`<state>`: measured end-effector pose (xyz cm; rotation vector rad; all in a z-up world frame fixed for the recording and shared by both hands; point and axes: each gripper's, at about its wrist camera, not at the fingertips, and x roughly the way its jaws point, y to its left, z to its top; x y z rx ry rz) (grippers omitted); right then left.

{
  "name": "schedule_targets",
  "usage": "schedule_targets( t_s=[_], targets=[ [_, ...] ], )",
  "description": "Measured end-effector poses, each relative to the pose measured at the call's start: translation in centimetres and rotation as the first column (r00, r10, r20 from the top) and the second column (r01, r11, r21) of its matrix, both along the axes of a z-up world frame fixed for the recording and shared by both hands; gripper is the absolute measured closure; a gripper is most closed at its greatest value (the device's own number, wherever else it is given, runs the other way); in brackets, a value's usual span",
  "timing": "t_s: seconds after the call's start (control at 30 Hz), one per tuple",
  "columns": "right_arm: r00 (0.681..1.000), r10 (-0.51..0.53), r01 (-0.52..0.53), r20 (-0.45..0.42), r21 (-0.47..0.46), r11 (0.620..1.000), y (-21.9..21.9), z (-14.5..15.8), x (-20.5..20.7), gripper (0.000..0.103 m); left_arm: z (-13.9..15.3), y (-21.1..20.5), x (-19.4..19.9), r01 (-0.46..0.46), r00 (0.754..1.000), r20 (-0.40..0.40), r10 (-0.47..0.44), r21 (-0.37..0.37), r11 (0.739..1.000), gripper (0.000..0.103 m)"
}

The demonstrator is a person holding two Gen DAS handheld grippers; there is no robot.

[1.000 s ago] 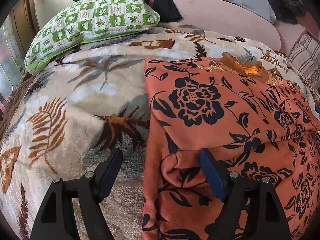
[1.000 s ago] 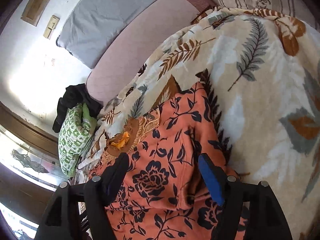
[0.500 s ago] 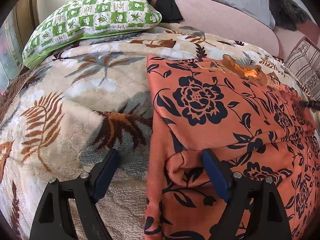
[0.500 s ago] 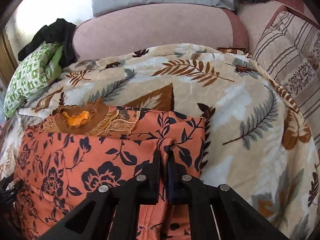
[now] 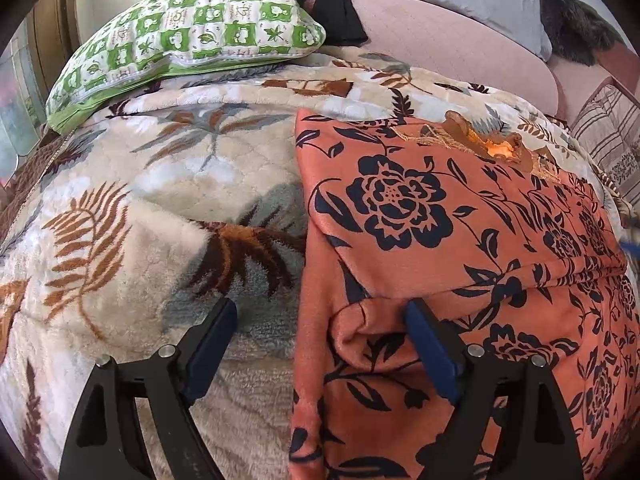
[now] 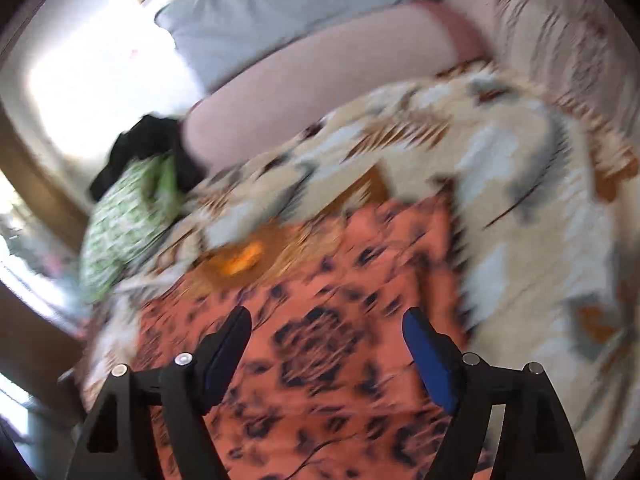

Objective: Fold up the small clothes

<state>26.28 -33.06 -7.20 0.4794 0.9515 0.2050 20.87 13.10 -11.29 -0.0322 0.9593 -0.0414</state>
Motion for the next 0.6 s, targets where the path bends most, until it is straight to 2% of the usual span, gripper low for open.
schedule_targets(
  t_s=[0.03,0.07,0.1,0.13,0.2,0.33,0.47,0.6],
  targets=[
    [0.996,-0.008,0.007,-0.085,-0.007,1.000,-0.3,-2.1,0.6,0.024,0.6,0.1,-0.5,-0.007,1.000,-0.003,0.007,-0.003,1.000,0.017],
    [0.994,-0.037,0.042,-0.107,0.041,0.998,-1.2,-3.4,0.4,0.027,1.4,0.2,-1.2,-0.007,1.000,0.007,0.007,-0.012,1.000,0.017],
    [0.995,-0.075,0.080,-0.071,0.078,0.994,-1.8,-2.7,-0.4,0.031,2.4,0.3,-2.2,0.000,1.000,0.028,0.001,-0.019,1.000,0.017],
    [0.994,-0.095,0.100,-0.048,0.095,0.990,-2.1,-1.4,-1.2,0.028,3.3,0.5,-3.2,0.001,0.999,0.051,0.000,-0.018,1.000,0.017],
    [0.994,-0.092,0.089,0.051,0.049,0.995,-1.9,1.9,-3.3,0.029,4.9,1.0,-5.5,-0.006,0.997,0.080,0.008,-0.026,1.000,0.017],
    [0.985,-0.090,0.082,0.146,0.057,0.995,-2.3,5.4,-9.4,0.026,5.7,2.5,-10.9,-0.052,0.997,0.054,0.057,-0.096,0.994,0.017],
    [0.993,-0.078,0.070,0.090,0.095,0.993,-3.9,4.2,-16.2,0.026,4.2,3.6,-16.3,-0.100,0.995,-0.024,0.097,-0.200,0.975,0.017],
    [1.000,-0.001,0.002,-0.010,0.100,0.995,-5.3,1.7,-21.9,0.026,2.4,3.5,-19.5,-0.097,0.993,-0.086,0.080,-0.214,0.972,0.017]
  ],
)
